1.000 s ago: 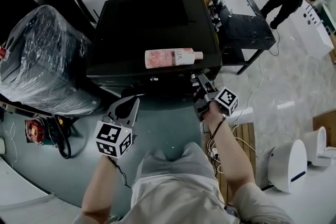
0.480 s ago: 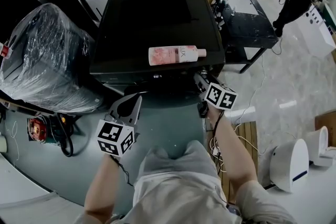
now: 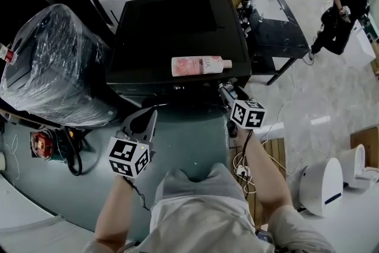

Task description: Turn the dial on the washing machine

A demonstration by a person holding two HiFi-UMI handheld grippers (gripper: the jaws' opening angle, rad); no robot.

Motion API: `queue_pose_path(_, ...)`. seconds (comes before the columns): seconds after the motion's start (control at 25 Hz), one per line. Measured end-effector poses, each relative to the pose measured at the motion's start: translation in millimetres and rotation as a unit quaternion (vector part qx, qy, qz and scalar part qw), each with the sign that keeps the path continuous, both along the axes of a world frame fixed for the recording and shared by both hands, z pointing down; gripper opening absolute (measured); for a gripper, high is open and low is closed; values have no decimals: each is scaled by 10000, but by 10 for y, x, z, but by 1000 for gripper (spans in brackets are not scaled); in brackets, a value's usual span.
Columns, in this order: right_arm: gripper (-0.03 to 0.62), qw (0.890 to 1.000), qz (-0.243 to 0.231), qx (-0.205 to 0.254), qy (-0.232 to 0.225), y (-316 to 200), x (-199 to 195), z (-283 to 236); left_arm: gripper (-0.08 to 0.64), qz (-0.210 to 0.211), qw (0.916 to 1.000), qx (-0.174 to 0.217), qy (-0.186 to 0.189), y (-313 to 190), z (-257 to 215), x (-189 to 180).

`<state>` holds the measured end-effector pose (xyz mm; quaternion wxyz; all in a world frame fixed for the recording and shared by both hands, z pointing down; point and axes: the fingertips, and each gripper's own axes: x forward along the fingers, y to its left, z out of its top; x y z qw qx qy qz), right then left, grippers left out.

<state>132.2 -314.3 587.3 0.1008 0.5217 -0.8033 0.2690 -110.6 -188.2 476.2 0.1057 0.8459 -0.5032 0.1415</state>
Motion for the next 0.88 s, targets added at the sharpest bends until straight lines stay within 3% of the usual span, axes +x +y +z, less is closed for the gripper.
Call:
queue_pose_path(0.2,178,9979,-387,304,426,178,-98,-474,20,-21,9999,92,-41,35,-287,-54)
queue_pose_path(0.4,117,9968,-536,546,248,428,-227,-1131,20,-15,9998,199,-47,88,-590,-103)
queue_pose_path(0.68,95,9837,-1039,1415,390,864,-467,-2203,20,-135,9975,659,218,215,-1127,-156)
queue_pose_path(0.88,77,9735,-1164,1926,400,1154,-566,-2833,20,-185,9948,998,-79,351,-1548,-193)
